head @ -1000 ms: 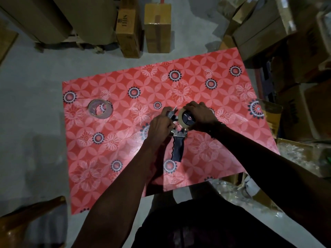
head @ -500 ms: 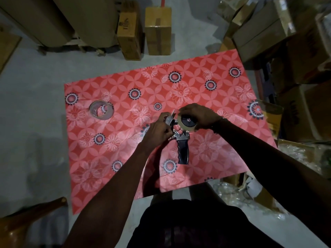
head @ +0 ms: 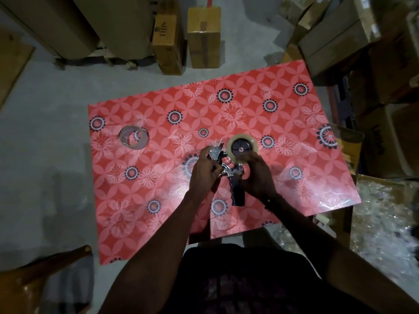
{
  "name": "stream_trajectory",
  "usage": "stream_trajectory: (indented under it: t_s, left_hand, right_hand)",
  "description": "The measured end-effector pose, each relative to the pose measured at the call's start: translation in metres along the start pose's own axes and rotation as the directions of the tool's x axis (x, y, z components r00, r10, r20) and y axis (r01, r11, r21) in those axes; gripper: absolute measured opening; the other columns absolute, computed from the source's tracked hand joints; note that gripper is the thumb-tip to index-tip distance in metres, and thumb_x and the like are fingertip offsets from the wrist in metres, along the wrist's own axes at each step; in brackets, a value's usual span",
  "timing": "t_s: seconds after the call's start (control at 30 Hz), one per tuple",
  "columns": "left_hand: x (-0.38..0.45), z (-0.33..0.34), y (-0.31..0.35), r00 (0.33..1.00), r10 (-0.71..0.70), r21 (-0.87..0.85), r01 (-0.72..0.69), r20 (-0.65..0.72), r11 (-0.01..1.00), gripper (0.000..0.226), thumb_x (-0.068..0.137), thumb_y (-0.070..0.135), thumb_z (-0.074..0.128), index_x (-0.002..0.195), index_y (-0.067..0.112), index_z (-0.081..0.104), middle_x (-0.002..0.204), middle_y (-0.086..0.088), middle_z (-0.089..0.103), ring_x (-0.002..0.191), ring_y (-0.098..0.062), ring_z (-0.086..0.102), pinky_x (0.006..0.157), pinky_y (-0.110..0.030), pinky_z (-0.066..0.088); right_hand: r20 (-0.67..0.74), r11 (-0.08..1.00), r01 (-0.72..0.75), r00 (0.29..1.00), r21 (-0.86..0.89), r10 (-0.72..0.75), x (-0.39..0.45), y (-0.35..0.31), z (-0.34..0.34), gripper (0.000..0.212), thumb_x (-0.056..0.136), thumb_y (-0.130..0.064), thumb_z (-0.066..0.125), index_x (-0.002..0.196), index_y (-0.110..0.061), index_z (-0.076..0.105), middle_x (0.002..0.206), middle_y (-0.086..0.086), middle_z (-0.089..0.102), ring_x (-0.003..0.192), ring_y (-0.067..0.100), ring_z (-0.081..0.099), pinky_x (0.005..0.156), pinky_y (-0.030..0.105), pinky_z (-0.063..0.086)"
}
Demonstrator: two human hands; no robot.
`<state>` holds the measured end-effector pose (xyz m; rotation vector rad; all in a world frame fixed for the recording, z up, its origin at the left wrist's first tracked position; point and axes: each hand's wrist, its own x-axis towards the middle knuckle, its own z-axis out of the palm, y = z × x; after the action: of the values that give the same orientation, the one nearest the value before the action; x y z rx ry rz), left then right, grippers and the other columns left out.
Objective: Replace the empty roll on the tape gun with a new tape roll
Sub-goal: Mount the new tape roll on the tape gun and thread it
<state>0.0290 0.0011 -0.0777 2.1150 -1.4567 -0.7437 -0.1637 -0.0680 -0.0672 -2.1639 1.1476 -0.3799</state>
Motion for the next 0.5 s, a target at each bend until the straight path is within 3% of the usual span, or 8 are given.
stream_trajectory:
  t_s: [0.13,0.23,0.37,0.43,0.5]
  left_hand:
    - [-0.008,0.003,0.003,0.999,0.000,-0.041,-0.002,-0.044,0.999,0.013,0.084,0.012,0.073,0.072,0.011,0.078,0.159,-0.007,0.042,0.116,0.003,0.048,0.096,-0.024,0.042]
    - [-0.011,0.002,0.005,0.999,-0.019,-0.054,0.017,-0.045,0.998,0.014,0.082,0.008,0.071,0.069,0.007,0.076,0.159,-0.004,0.040,0.117,-0.002,0.053,0.085,-0.018,0.035]
    - [-0.017,0.004,0.008,0.996,-0.055,-0.044,0.052,-0.074,0.998,0.013,0.081,0.008,0.070,0.069,0.009,0.075,0.161,0.000,0.037,0.106,0.006,0.048,0.075,-0.021,0.038]
    - [-0.018,0.006,0.005,0.995,-0.043,-0.046,0.039,-0.092,0.998,0.017,0.081,0.011,0.070,0.064,0.012,0.072,0.158,-0.003,0.042,0.118,-0.001,0.051,0.082,-0.023,0.039]
    - [-0.017,0.009,-0.001,0.996,-0.001,-0.041,-0.002,-0.090,0.999,0.026,0.076,0.013,0.068,0.052,0.018,0.059,0.139,-0.014,0.059,0.136,-0.014,0.048,0.095,-0.031,0.044]
  right_hand:
    - [-0.034,0.995,-0.097,0.995,0.028,0.098,-0.028,-0.002,0.023,0.050,0.081,-0.036,0.081,0.124,-0.016,0.068,0.126,0.006,0.063,0.109,0.027,0.065,0.084,0.040,0.057]
    - [-0.080,0.991,-0.130,0.989,-0.018,0.129,-0.034,-0.008,0.032,0.053,0.079,-0.034,0.088,0.124,-0.014,0.070,0.126,0.010,0.063,0.102,0.029,0.067,0.073,0.027,0.048]
    - [-0.090,0.986,-0.139,0.987,-0.096,0.130,-0.036,-0.010,0.040,0.058,0.080,-0.037,0.087,0.131,-0.019,0.065,0.136,0.009,0.053,0.101,0.029,0.066,0.066,0.034,0.058]
    - [-0.099,0.977,-0.187,0.979,-0.108,0.176,-0.039,-0.012,0.045,0.059,0.084,-0.036,0.083,0.137,-0.024,0.060,0.141,0.008,0.047,0.093,0.031,0.069,0.062,0.040,0.060]
    - [-0.105,0.973,-0.205,0.975,-0.108,0.193,-0.043,-0.015,0.050,0.056,0.089,-0.030,0.078,0.141,-0.024,0.057,0.143,0.010,0.044,0.080,0.034,0.070,0.057,0.040,0.059]
